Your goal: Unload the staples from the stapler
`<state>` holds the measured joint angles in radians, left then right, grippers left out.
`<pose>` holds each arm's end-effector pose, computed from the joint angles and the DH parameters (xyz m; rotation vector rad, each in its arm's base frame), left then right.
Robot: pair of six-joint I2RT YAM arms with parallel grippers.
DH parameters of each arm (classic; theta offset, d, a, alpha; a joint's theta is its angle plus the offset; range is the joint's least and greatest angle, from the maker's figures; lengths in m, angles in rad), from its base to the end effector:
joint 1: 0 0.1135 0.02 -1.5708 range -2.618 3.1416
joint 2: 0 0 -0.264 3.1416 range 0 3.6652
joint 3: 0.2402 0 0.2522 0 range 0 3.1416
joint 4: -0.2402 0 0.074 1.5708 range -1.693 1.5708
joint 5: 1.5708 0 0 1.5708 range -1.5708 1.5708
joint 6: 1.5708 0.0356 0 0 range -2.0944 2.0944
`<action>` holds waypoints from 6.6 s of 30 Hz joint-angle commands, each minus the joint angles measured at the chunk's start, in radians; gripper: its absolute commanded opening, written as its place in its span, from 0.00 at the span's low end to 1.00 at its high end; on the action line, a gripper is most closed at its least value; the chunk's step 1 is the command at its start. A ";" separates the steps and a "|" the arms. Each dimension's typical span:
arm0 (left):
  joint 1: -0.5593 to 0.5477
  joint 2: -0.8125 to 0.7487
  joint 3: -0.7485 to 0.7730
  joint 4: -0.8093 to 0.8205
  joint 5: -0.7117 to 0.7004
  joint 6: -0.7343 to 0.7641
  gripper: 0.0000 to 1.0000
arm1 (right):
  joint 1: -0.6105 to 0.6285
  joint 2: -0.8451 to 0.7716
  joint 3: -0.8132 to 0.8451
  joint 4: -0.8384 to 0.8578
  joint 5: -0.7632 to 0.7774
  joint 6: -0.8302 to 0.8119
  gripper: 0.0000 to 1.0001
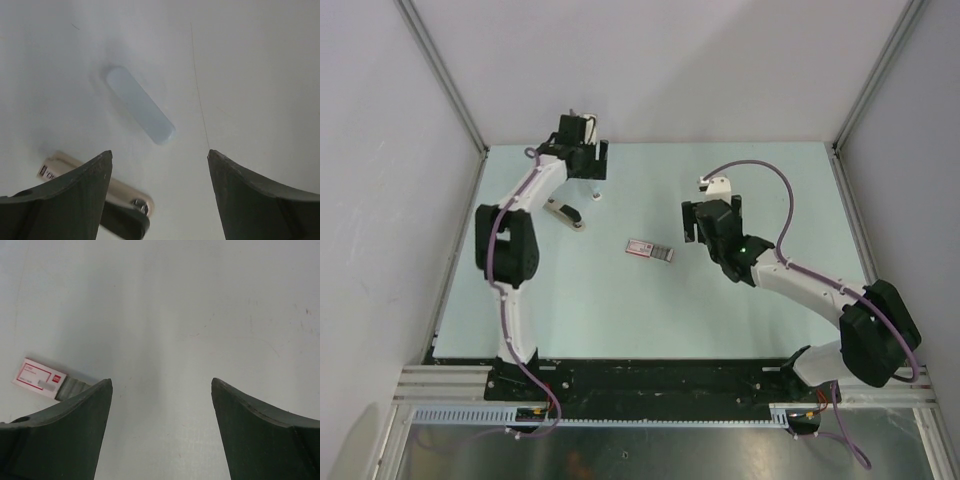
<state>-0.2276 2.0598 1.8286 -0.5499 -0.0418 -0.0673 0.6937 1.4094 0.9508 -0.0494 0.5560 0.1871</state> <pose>0.4621 -0.1055 0.2717 0.1680 2.3470 -0.0954 0.2541 0.1869 0.2687 -0.1737 1.9892 -0.0149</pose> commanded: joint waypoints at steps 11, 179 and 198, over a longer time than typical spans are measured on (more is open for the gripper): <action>-0.010 0.267 0.223 -0.041 -0.165 -0.173 0.72 | 0.003 -0.071 -0.119 0.170 -0.013 -0.032 0.81; 0.466 -1.089 -0.973 -0.271 0.811 0.558 0.97 | 0.443 0.485 0.505 0.207 -0.236 0.650 0.00; 0.463 -1.004 -0.927 -0.310 0.876 0.683 0.65 | 0.439 0.474 0.466 0.344 -0.378 0.768 0.00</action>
<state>0.2321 1.0790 0.8608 -0.8661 0.7700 0.5320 1.1267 1.9327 1.4109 0.1886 0.2153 0.9161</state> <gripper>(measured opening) 0.656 0.383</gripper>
